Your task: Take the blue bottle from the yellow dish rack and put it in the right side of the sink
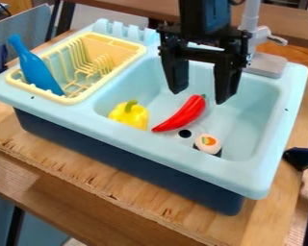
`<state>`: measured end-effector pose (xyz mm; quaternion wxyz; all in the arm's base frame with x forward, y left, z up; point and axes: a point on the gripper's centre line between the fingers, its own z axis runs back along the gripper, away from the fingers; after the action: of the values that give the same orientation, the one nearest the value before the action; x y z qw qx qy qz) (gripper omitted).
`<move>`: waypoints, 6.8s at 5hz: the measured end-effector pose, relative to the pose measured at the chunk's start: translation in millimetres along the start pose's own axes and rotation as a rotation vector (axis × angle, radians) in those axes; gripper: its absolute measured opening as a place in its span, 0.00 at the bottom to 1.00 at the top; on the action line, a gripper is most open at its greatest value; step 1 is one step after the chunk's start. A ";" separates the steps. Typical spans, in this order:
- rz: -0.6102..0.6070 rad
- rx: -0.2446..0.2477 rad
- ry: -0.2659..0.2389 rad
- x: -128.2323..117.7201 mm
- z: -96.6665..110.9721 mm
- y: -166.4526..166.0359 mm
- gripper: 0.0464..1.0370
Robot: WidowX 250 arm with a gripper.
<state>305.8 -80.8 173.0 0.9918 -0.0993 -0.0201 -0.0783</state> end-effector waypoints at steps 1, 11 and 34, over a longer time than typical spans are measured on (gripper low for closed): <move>-0.001 -0.006 0.032 -1.7 -10.8 0.7 0.96; 0.436 -0.019 -0.187 -103.3 79.1 257.5 0.96; -0.305 0.196 -0.027 77.3 19.3 14.3 0.28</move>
<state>383.8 -74.8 193.4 0.9730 0.0012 -0.0560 -0.2240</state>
